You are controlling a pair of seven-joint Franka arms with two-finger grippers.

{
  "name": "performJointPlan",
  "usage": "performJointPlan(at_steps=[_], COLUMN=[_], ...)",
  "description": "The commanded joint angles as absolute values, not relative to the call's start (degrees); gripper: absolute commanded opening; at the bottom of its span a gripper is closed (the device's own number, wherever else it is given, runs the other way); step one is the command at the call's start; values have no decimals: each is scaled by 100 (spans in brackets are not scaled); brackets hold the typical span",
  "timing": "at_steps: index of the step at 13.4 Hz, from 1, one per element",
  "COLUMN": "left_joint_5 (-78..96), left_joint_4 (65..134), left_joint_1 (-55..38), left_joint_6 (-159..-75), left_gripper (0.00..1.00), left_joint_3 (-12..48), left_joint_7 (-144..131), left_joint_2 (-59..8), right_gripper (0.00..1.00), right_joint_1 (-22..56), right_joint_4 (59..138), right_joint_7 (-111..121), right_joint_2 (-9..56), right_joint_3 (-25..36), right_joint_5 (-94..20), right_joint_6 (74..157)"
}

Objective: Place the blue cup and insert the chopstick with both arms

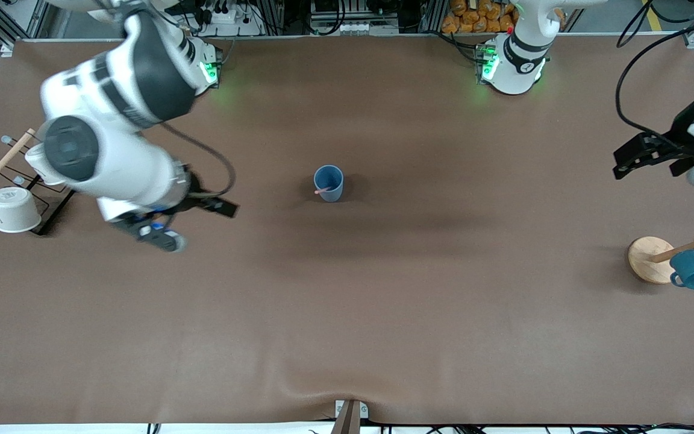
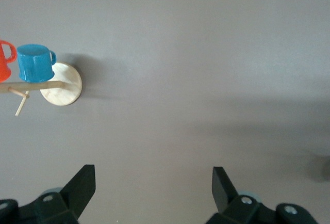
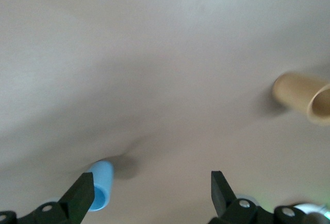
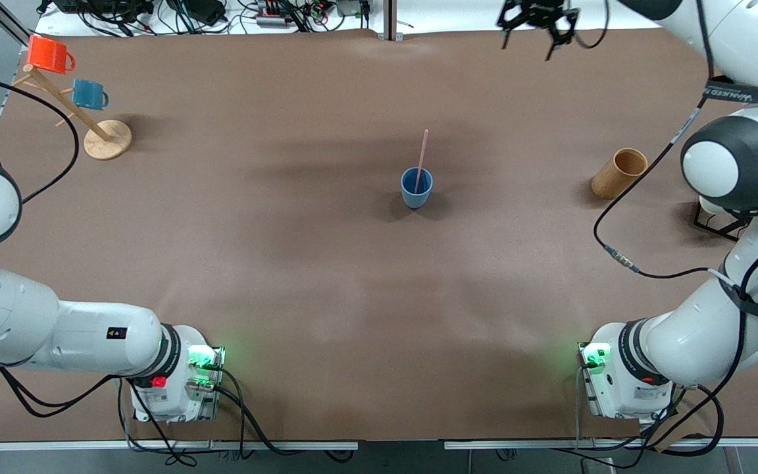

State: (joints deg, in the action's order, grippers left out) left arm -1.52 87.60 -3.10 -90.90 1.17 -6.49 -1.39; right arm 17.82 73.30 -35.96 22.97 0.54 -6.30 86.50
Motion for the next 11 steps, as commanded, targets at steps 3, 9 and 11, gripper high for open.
performJointPlan(at_steps=[3, 9, 11], left_joint_5=[-44, -44, -44], left_joint_4=[8771, 8947, 9000], left_joint_1=[-387, -141, -149], left_joint_6=[-8666, -8446, -8455], left_gripper=[100, 100, 100], left_joint_3=[123, 325, 299], left_joint_7=[-571, -562, -562], left_joint_2=[96, 299, 395], right_gripper=[100, 100, 100], right_joint_1=[898, -43, -44], right_joint_4=[7269, 7312, 7662], right_joint_7=[-1567, 401, 554], right_joint_2=[2232, 2013, 1672], right_joint_3=[-26, 122, 290], right_joint_5=[-281, -176, -176], right_joint_6=[8578, 8605, 8596])
